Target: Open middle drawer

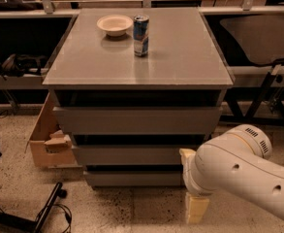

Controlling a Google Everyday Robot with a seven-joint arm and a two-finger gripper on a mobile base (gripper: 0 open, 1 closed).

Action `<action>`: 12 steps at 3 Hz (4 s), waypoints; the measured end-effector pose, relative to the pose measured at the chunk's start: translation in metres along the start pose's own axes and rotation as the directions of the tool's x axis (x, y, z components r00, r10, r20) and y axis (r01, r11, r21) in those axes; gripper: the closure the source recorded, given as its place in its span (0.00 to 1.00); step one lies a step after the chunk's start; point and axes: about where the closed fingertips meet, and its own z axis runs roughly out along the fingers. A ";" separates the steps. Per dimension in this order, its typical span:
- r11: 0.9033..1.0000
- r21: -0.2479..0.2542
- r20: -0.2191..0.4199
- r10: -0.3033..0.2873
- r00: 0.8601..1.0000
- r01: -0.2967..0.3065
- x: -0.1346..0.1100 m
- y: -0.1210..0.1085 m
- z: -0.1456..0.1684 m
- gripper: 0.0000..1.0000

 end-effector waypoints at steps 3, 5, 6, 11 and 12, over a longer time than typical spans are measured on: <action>0.992 -0.052 -0.023 -0.115 0.993 0.113 -0.010 -0.013 0.120 0.00; 0.991 -0.025 -0.103 -0.135 0.986 0.133 0.036 -0.082 0.179 0.00; 0.997 -0.015 -0.101 -0.082 0.992 0.081 0.047 -0.115 0.199 0.00; 0.978 -0.089 -0.106 0.180 0.978 -0.189 0.075 -0.106 0.261 0.64; 0.976 -0.062 -0.109 0.202 0.973 -0.209 0.085 -0.105 0.246 0.87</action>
Offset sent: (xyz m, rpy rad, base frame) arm 0.0467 0.0407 -0.1403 -0.0463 0.0382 0.1614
